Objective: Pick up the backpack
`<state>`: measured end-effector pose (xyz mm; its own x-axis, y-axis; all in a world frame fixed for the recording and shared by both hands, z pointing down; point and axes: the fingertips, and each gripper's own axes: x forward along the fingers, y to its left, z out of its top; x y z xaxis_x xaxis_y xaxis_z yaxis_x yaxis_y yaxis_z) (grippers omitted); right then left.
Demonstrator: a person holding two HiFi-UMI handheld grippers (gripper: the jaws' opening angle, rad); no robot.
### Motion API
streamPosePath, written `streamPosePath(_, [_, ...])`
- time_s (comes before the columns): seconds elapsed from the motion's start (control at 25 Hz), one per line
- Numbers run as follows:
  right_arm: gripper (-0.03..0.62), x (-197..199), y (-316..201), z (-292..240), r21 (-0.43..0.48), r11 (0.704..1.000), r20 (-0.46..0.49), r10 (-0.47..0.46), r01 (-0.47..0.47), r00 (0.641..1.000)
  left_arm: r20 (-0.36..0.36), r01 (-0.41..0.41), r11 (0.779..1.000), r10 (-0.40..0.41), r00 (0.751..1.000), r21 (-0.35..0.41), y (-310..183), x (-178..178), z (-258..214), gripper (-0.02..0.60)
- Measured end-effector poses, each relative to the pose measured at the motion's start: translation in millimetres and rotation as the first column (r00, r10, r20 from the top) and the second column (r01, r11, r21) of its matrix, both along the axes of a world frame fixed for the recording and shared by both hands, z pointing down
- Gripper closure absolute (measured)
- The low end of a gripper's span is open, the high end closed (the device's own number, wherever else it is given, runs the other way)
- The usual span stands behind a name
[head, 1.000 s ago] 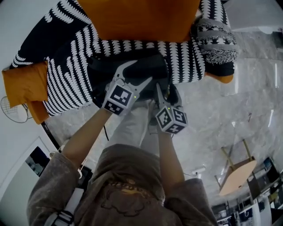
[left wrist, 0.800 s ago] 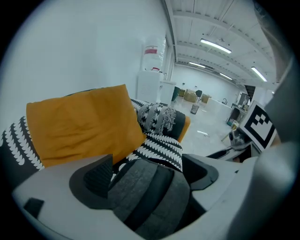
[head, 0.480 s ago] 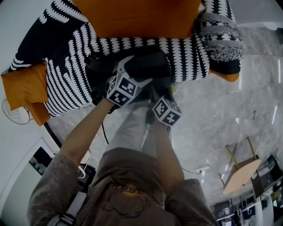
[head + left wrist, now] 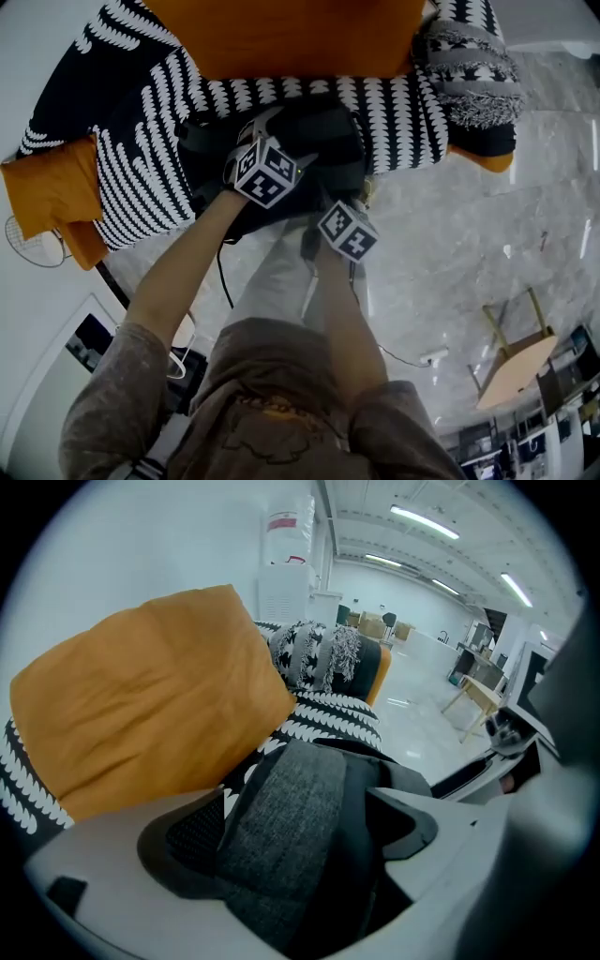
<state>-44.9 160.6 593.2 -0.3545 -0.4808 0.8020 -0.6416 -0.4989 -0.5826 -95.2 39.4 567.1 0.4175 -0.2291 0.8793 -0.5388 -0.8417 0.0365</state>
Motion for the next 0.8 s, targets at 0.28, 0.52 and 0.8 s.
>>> streamPosePath(0.28, [0.265, -3, 5, 6, -0.01, 1.0, -0.008, 0.007, -0.007, 1.0, 0.048, -0.046, 0.999, 0.046, 0.998, -0.013, 2, -9, 14, 0.143])
streamPosePath(0.52, [0.345, -6, 10, -7, -0.003, 0.999, 0.015, 0.049, -0.049, 0.999, 0.08, -0.098, 0.993, 0.103, 0.992, -0.065, 10, -22, 7, 0.212])
streamPosePath(0.8, [0.417, -3, 8, 0, 0.016, 0.997, 0.056, 0.079, -0.08, 0.995, 0.036, -0.164, 0.967, 0.174, 0.984, -0.196, 25, -22, 14, 0.279])
